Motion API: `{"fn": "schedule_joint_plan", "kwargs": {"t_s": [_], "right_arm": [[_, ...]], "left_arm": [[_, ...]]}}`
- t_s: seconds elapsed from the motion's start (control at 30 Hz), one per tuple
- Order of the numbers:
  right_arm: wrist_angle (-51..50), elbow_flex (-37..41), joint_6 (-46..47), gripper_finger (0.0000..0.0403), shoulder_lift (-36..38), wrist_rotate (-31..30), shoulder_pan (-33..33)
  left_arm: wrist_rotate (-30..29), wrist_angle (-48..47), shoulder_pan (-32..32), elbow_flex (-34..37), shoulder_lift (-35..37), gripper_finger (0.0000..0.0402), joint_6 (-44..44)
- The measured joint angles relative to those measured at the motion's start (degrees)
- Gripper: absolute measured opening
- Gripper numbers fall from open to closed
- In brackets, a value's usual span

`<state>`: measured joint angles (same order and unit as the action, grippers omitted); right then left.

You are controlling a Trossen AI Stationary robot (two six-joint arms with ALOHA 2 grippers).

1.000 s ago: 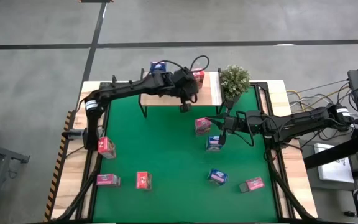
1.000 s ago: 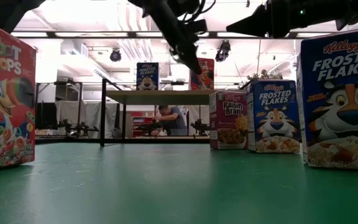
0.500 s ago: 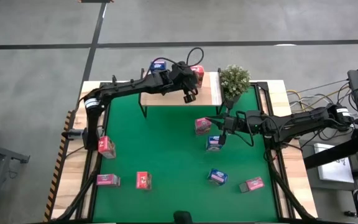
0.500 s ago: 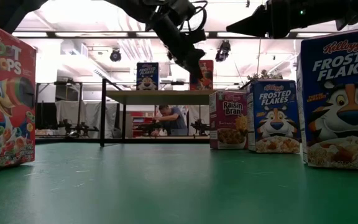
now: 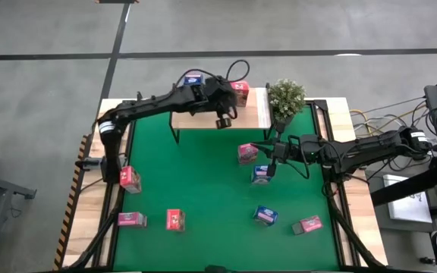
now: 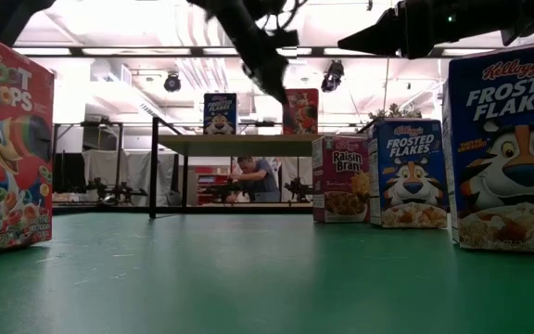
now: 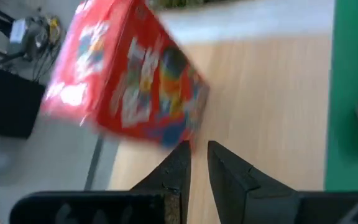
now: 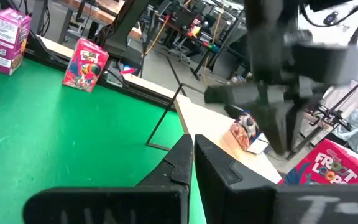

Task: Stack cereal on shelf
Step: Put the top red cereal box on the shelf

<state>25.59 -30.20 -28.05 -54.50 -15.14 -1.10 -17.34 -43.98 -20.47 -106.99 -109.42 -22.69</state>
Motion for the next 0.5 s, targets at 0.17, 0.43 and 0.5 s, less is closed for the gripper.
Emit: {"fn": "schedule_joint_plan", "kwargs": {"t_s": [0.17, 0.43, 0.5], "right_arm": [[0.13, 0.00, -0.17, 0.0009, 0.00, -0.02, 0.00], [0.43, 0.00, -1.00, 0.0009, 0.00, -0.14, 0.00], [0.43, 0.00, -1.14, 0.0009, 0.00, -0.24, 0.00]], "left_arm": [[-5.09, -2.55, -1.31, -1.57, -0.05, 0.0038, -0.12], [-4.19, 6.54, -2.80, -0.21, -1.59, 0.0038, 1.13], [-4.17, 7.99, -2.77, -0.21, -1.88, 0.0038, 1.15]]}}
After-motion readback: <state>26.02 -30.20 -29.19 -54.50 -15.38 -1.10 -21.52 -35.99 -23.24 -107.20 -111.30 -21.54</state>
